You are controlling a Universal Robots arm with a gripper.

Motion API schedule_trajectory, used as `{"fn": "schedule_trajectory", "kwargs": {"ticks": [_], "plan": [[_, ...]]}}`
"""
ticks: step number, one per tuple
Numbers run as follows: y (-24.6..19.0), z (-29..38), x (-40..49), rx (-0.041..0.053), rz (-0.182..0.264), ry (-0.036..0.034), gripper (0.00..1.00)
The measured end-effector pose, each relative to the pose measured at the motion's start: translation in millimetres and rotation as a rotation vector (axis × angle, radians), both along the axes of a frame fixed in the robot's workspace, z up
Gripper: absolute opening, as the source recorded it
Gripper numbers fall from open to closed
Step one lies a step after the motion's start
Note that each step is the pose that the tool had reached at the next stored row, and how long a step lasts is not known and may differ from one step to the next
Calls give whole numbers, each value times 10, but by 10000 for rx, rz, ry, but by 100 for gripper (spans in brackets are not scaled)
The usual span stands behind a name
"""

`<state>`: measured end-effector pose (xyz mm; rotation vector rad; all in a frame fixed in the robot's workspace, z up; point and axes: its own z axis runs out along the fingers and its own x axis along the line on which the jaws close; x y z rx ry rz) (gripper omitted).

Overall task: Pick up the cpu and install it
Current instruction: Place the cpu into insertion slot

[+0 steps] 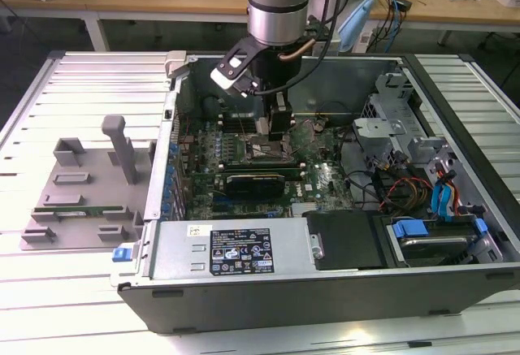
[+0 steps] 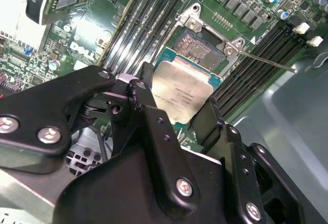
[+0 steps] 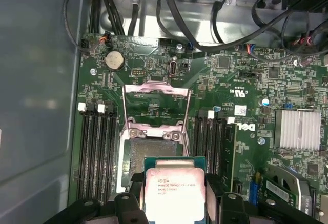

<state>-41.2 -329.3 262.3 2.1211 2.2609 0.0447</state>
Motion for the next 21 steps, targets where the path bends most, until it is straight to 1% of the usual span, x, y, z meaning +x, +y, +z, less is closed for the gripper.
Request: {"fn": "schedule_trajectory", "kwargs": {"ticks": [3,8,9,14,17,21], "plan": [[31,-64,1,-19,3,4,55],[50,-107,1,-53,10,4,55],[54,-127,1,-57,10,3,55],[56,-159,1,-64,10,5,55],[74,-183,1,-66,9,4,55],[100,-234,1,-112,9,11,55]]}}
